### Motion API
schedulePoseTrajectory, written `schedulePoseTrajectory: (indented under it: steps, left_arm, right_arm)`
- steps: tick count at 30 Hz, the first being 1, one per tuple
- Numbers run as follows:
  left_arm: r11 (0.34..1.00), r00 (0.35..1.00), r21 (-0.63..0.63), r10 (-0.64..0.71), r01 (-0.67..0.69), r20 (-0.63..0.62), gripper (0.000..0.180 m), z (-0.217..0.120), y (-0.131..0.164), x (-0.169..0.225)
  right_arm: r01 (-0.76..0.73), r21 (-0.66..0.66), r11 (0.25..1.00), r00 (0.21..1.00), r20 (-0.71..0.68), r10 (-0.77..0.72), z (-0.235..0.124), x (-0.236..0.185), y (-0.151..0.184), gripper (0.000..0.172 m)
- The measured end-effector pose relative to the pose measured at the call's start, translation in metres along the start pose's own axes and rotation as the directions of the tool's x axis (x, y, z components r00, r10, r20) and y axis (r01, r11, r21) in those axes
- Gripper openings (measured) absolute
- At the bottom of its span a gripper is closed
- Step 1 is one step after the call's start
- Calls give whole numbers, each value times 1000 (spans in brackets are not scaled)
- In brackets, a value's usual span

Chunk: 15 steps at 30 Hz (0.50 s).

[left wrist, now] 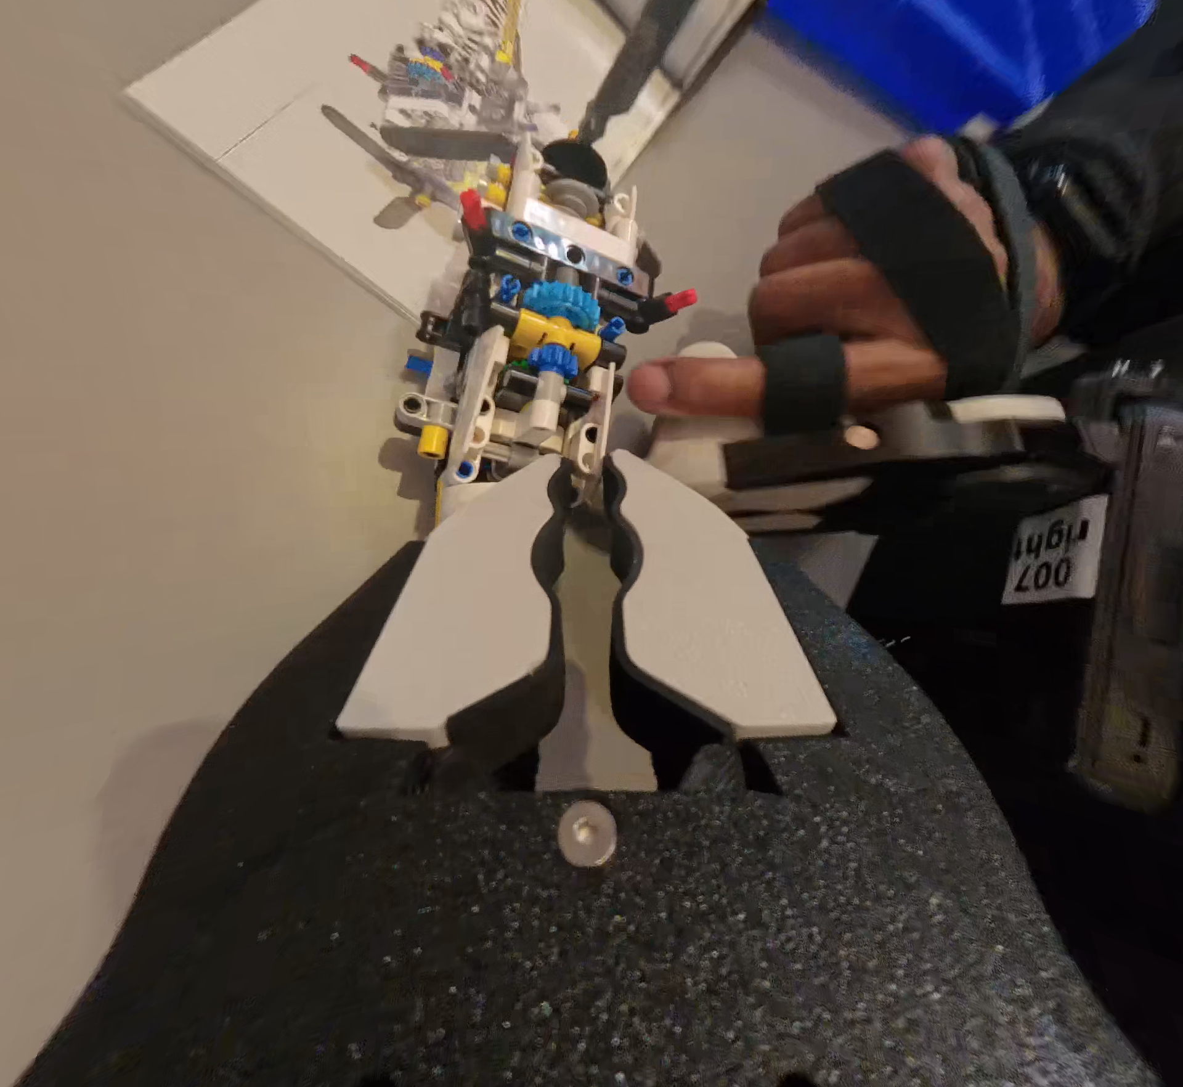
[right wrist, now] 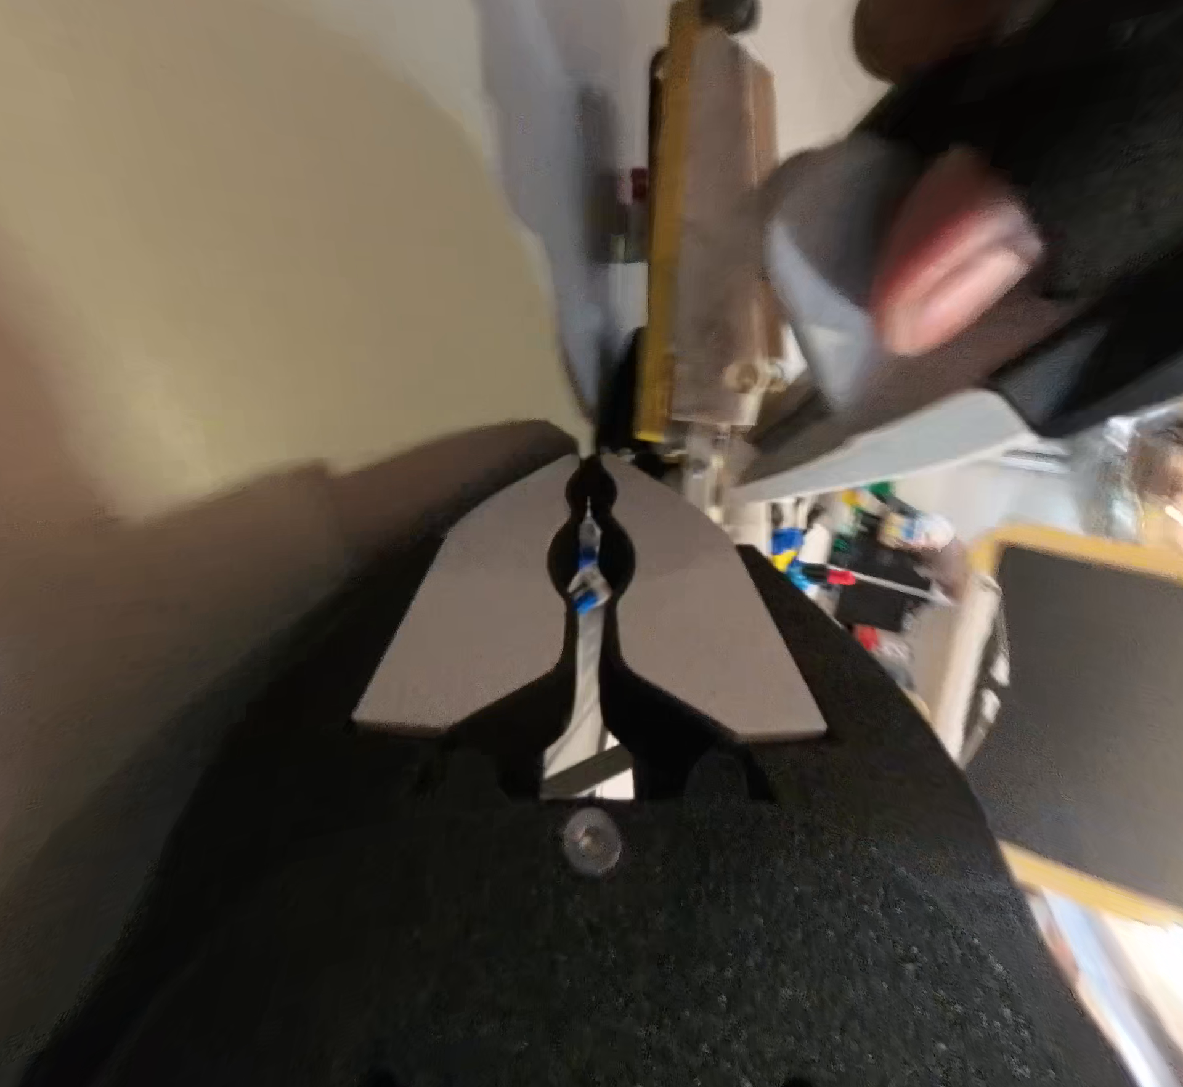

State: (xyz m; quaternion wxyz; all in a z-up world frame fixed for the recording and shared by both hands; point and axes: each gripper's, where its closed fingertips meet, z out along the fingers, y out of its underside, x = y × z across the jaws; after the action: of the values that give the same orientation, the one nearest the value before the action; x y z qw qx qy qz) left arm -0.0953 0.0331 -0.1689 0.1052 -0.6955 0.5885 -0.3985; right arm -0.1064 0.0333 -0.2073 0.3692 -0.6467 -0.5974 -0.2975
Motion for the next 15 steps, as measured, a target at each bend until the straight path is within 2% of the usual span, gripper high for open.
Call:
schedulePoseTrajectory:
  steps: [3,9,15]
  left_arm:
    - [982,977,-76,181,-173,116,10,3,2,-1]
    - [916,887,-174,395,-362,237,16,2,-1,-8]
    - [825,796,-271,557,-496,238,18,3,-1,-10]
  right_arm:
    - [15,-16,1000,997,-74,-16,1,9,4,0]
    - [-14,28,1000,997,-76,16,-4,8,0,0]
    - [-15,61,998,998,-59,18,-5,3,-6,0]
